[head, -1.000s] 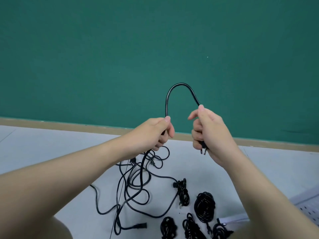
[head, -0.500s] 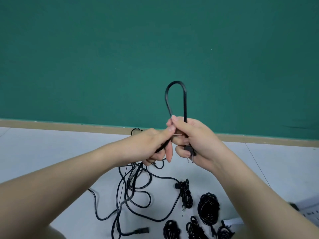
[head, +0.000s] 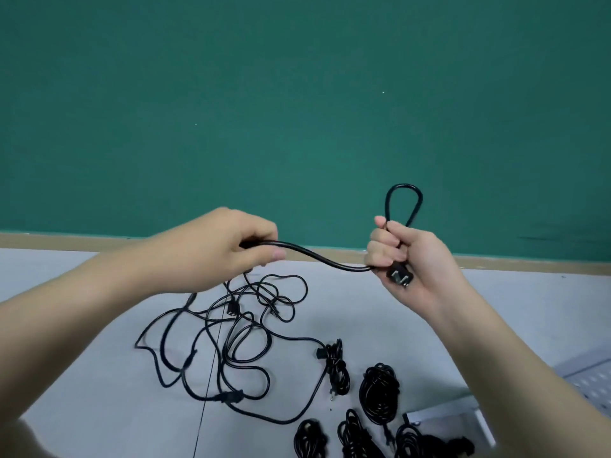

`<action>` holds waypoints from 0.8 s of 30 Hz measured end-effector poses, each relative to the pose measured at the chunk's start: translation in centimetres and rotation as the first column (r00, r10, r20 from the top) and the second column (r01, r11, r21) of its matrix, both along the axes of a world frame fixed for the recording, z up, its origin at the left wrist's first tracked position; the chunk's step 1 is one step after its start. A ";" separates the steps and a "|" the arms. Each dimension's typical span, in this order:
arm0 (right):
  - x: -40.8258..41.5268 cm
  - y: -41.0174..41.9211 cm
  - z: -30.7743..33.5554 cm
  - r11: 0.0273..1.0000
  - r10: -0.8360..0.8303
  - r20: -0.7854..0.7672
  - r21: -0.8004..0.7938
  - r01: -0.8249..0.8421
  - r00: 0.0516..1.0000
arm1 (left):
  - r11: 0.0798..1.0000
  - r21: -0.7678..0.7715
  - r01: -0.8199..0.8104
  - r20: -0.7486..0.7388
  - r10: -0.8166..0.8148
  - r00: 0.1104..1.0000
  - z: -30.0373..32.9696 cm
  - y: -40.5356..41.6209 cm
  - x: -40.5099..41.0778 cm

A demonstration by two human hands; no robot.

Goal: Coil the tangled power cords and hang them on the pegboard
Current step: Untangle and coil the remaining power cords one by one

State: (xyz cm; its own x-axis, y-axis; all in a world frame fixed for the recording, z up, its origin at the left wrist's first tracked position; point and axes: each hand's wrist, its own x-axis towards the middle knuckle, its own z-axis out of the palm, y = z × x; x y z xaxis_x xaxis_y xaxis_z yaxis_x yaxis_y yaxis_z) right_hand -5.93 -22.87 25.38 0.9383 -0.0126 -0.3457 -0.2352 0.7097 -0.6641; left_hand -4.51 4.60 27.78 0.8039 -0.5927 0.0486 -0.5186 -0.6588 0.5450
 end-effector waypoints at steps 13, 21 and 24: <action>-5.9 3.6 -0.3 0.569 0.633 -0.034 -0.656 -0.495 0.773 | 0.963 -0.269 -0.027 0.213 0.087 0.973 0.4 -4.4 -0.7; -6.7 2.9 0.2 0.440 0.724 -0.079 -0.713 -0.547 0.685 | 0.988 -0.156 -0.016 -0.085 0.003 0.996 0.2 -4.4 -0.6; -6.5 2.6 -0.2 0.272 0.726 -0.139 -0.841 -0.467 0.673 | 0.992 -0.118 0.046 -0.110 -0.059 0.992 -0.4 -4.5 -0.7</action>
